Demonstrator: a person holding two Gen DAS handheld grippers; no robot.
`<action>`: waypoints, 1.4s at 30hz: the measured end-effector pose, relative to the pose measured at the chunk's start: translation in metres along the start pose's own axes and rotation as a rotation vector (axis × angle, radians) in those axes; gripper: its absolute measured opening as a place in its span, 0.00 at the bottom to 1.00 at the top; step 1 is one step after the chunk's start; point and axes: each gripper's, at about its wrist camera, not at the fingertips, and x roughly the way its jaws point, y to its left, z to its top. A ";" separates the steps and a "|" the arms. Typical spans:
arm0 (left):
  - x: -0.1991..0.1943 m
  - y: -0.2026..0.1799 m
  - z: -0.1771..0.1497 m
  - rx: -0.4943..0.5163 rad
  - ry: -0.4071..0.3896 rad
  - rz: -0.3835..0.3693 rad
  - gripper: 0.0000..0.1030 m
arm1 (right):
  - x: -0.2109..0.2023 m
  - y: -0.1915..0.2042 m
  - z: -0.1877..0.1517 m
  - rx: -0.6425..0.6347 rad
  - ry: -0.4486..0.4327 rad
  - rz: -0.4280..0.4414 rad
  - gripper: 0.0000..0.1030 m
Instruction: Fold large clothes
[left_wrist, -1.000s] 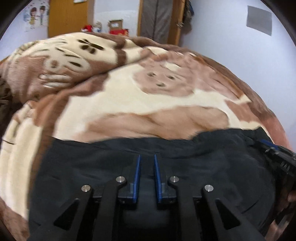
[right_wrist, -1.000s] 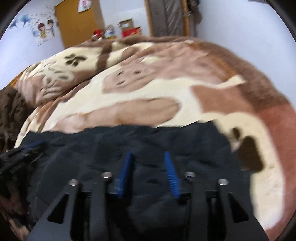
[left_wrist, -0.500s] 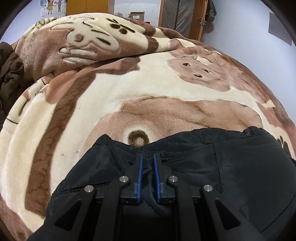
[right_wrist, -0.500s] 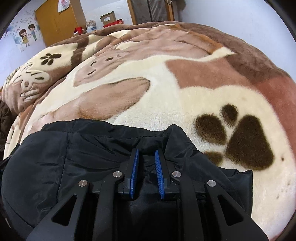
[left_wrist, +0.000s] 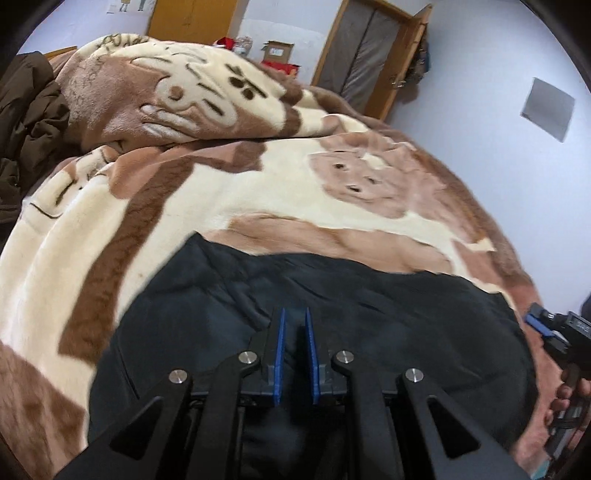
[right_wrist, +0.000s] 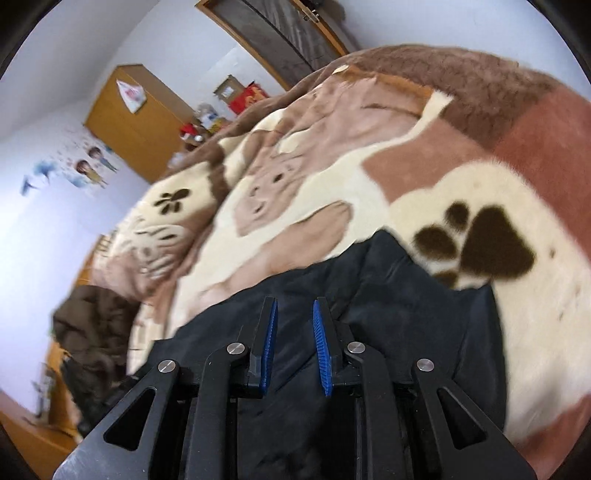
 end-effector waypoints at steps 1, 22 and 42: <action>-0.005 -0.007 -0.005 0.008 -0.004 -0.015 0.13 | -0.001 0.005 -0.005 -0.014 0.002 0.003 0.20; -0.014 -0.047 -0.033 0.103 0.013 -0.049 0.12 | -0.009 0.036 -0.048 -0.288 0.012 -0.216 0.01; -0.011 -0.068 -0.047 0.207 0.051 -0.056 0.12 | -0.006 0.028 -0.076 -0.402 0.030 -0.356 0.03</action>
